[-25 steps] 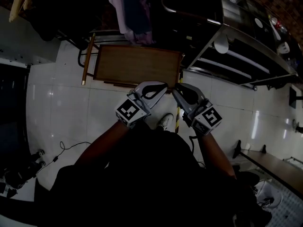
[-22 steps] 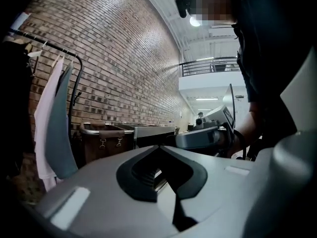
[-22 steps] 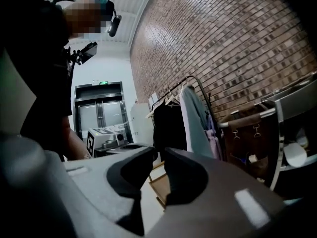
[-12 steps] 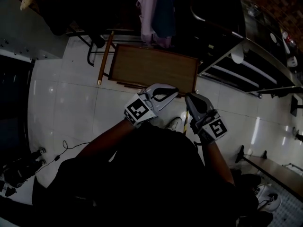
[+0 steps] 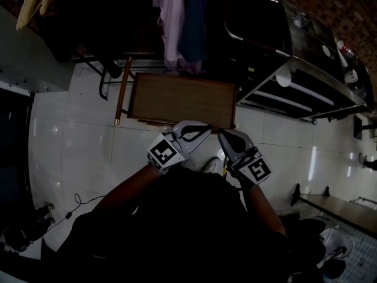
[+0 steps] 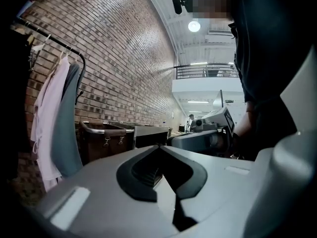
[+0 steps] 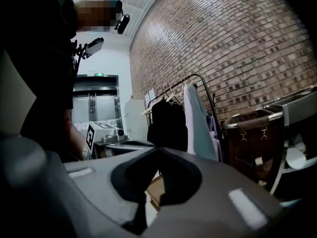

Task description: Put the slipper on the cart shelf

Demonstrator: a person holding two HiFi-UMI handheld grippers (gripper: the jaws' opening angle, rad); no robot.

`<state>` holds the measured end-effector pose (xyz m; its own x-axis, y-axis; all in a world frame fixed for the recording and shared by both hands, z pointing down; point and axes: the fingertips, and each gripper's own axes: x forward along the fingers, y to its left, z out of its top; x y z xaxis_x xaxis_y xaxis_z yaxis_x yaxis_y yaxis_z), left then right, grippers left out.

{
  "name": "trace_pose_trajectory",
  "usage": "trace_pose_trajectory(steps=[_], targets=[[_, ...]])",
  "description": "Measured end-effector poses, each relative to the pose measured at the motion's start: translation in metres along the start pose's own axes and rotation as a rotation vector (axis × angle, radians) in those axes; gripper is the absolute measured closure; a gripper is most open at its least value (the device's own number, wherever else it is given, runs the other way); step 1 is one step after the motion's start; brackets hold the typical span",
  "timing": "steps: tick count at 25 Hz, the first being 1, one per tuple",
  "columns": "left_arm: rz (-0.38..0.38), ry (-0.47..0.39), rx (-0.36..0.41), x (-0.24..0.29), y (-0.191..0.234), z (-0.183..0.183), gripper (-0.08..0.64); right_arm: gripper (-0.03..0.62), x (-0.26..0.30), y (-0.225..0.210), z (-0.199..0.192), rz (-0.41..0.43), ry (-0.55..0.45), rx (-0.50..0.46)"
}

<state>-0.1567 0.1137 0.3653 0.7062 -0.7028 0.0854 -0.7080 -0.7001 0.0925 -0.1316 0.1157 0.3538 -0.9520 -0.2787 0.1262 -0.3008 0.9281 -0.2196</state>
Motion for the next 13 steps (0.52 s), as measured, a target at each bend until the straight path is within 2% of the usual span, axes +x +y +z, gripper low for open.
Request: trace_pose_trajectory(steps=[13], targets=[[0.011,-0.003,0.000,-0.006,-0.009,-0.010,0.557,0.591,-0.003,0.008,-0.006,0.021,-0.006,-0.009]])
